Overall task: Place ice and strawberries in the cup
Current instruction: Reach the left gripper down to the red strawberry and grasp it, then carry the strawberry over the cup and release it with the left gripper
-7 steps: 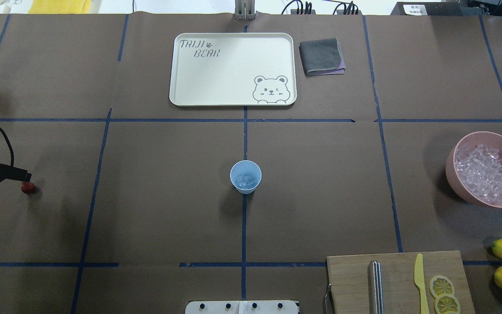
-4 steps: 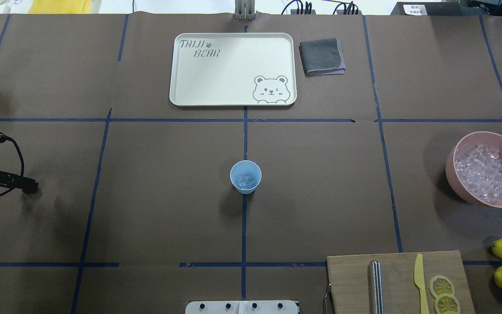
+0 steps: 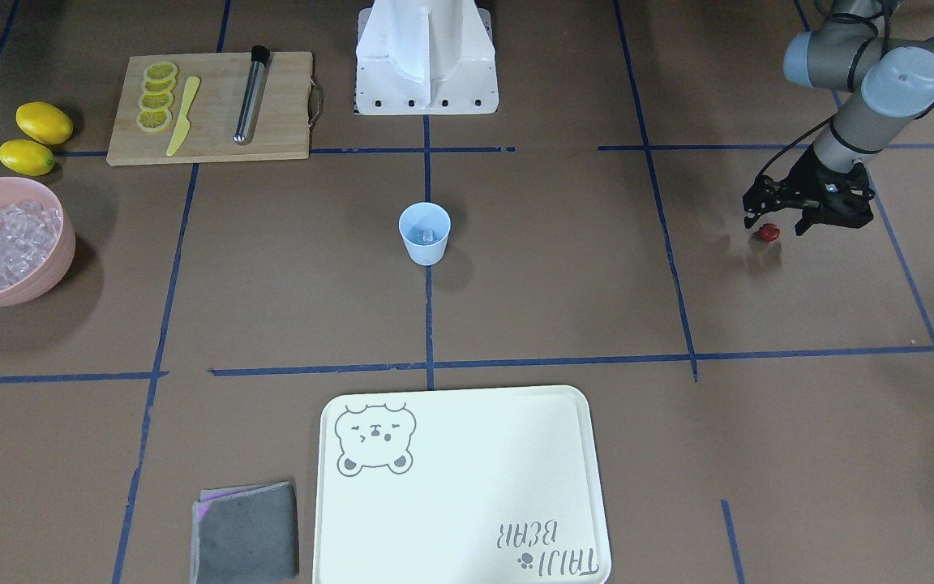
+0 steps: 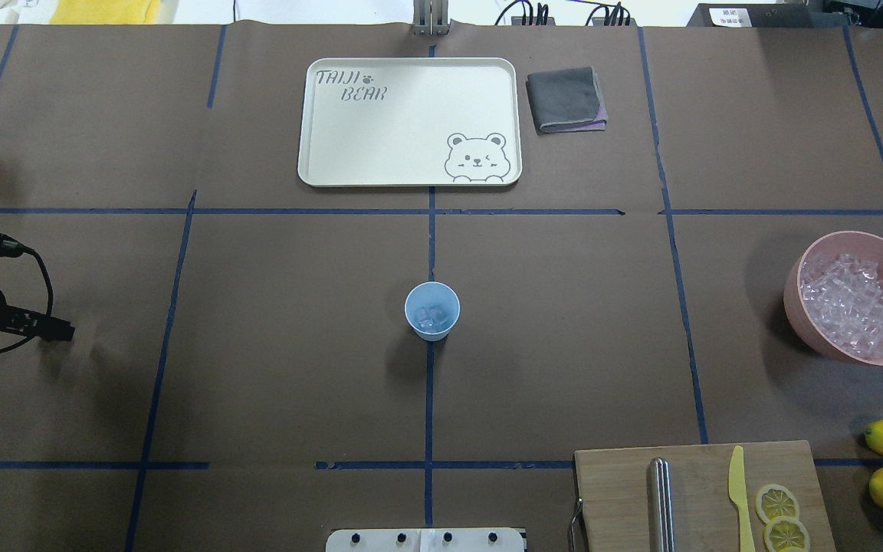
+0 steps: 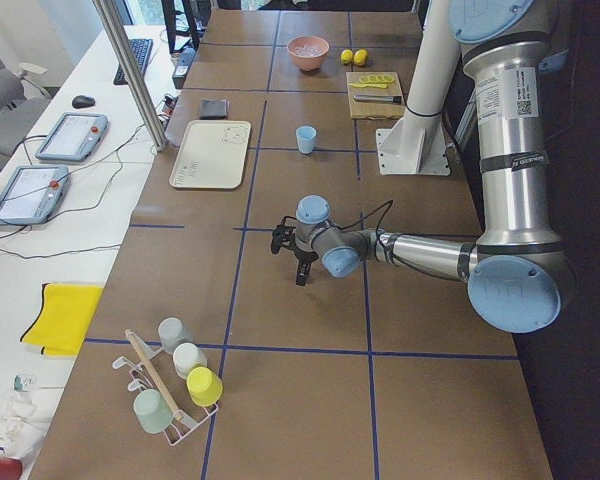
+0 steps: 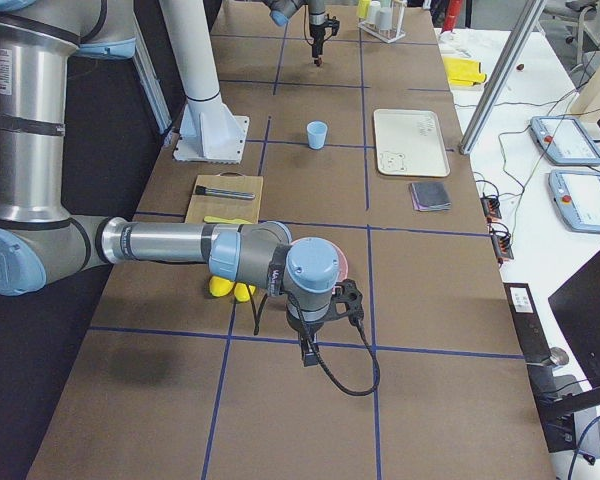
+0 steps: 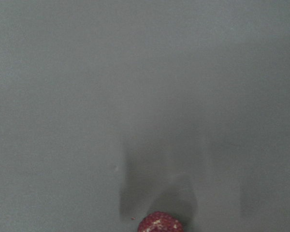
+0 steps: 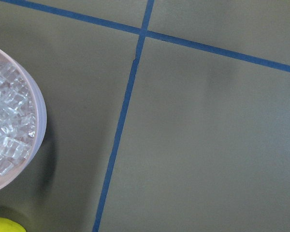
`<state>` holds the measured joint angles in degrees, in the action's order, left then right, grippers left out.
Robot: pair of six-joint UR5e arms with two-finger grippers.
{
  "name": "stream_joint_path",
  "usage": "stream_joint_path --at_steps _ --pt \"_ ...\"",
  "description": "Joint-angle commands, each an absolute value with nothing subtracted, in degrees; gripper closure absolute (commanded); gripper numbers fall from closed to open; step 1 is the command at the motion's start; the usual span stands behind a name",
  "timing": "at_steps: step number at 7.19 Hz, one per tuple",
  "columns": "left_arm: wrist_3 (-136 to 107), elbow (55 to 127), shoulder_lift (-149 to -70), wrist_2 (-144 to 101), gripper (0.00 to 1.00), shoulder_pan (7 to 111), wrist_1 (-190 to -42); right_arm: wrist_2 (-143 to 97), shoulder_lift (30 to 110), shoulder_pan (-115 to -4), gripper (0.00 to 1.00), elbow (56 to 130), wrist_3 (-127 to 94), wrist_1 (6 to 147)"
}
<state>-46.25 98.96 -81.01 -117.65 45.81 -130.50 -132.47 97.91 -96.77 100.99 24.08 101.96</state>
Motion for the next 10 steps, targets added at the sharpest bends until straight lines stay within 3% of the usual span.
stream_joint_path --at_steps 1,4,7,10 --pt "-46.3 98.8 -81.1 -117.7 0.52 45.6 -130.3 -132.4 97.9 -96.8 0.01 101.0 24.1 102.0" --pt "-45.8 98.9 -81.0 -117.7 0.94 45.6 -130.1 -132.4 97.9 -96.8 0.01 101.0 24.0 102.0" --pt "-45.7 105.0 -81.1 -118.0 0.99 46.1 -126.3 -132.4 97.9 -97.2 0.01 101.1 23.8 102.0" --pt "-45.7 118.1 -91.6 -118.0 0.99 46.1 -98.2 -132.4 97.9 -98.1 0.01 101.2 23.8 102.0"
